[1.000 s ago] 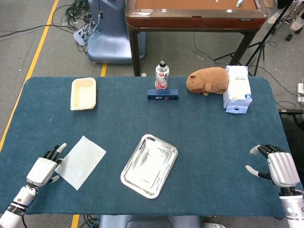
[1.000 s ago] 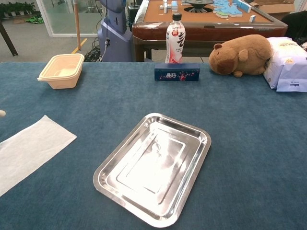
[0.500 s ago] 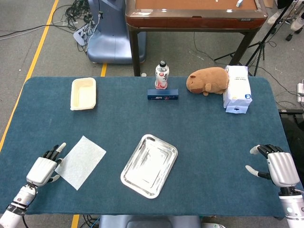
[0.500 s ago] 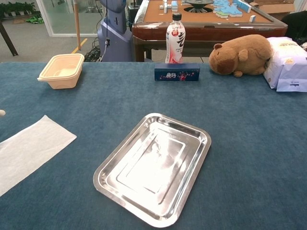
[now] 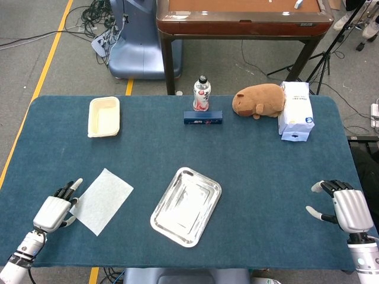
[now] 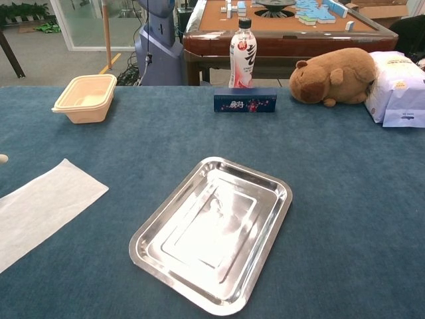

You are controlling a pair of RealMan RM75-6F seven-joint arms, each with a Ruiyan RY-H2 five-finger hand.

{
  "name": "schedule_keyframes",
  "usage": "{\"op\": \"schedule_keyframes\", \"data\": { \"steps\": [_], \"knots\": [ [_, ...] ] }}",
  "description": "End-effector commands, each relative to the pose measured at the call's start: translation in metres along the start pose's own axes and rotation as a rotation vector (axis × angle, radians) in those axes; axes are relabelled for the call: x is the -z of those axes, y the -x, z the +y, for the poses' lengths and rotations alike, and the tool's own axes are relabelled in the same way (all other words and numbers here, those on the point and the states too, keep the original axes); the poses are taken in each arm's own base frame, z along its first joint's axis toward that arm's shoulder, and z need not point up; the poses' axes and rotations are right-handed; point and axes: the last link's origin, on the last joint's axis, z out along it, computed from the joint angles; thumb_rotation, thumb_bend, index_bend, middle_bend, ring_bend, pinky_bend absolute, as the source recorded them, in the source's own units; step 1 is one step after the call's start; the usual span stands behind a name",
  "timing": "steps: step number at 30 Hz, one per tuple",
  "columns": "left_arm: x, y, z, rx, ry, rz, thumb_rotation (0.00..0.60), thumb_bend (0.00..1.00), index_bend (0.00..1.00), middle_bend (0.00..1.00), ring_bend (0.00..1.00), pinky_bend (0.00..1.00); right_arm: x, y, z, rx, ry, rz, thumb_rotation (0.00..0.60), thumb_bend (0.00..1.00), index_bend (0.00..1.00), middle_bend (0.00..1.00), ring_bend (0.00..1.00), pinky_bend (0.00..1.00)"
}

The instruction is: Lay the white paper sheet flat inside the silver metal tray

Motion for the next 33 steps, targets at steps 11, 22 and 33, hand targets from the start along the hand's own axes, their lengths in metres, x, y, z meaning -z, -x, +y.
{"op": "schedule_keyframes", "data": {
  "steps": [11,22,33],
  "knots": [
    [0.0006,0.0003,0.0007,0.03,0.003,-0.003,0.6,0.27,0.52,0.0,0.0,0.22,-0.0002,0.0004,0.0002,0.002,0.001,-0.002,0.6,0.06,0.48,0.49,0.4,0.42],
    [0.0014,-0.0004,-0.0001,0.045,0.001,-0.003,0.6,0.34,0.53,0.0,0.0,0.22,-0.0004,0.0008,0.0002,0.003,0.002,-0.006,0.6,0.06,0.48,0.49,0.4,0.42],
    [0.002,-0.0011,-0.0008,0.055,-0.004,0.001,0.6,0.36,0.58,0.0,0.0,0.22,-0.0008,0.0012,-0.0001,0.004,0.001,-0.007,0.6,0.06,0.48,0.49,0.4,0.42]
  ]
}}
